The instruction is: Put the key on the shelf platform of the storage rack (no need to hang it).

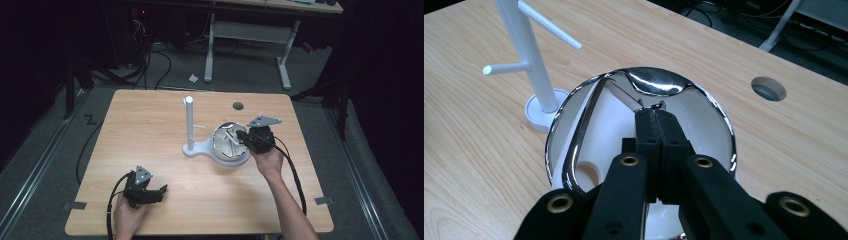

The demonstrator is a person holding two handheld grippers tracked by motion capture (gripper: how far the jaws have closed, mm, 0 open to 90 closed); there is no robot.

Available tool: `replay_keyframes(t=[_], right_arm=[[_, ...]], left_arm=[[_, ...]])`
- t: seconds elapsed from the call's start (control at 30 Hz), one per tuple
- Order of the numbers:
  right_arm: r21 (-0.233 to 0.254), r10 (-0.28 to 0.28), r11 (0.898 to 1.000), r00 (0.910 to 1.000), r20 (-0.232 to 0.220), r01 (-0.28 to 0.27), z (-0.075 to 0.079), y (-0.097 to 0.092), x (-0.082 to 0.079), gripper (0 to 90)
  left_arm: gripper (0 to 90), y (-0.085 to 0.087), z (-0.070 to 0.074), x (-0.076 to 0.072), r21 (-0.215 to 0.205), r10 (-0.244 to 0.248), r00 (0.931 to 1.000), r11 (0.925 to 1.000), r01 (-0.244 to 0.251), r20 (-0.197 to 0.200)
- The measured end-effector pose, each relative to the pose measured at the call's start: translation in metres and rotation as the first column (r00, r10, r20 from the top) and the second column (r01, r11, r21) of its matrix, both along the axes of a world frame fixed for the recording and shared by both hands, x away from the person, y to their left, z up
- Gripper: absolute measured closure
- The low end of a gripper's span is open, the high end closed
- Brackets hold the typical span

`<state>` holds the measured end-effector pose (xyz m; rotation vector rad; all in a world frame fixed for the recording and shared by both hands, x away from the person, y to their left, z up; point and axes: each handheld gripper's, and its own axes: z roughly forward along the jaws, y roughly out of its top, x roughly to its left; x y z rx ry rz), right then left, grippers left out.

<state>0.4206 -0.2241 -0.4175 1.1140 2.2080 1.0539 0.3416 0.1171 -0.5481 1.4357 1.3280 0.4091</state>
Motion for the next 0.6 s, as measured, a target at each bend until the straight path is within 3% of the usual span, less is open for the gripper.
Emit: replay_keyframes(t=[0.6], right_arm=[[-0.027, -0.002, 1.000, 0.9994, -0.034, 0.001, -0.020, 0.015, 0.016, 90.0]], left_arm=[[16.3, 0.000, 0.000, 0.000, -0.001, 0.001, 1.0000, 1.0000, -0.001, 0.000]])
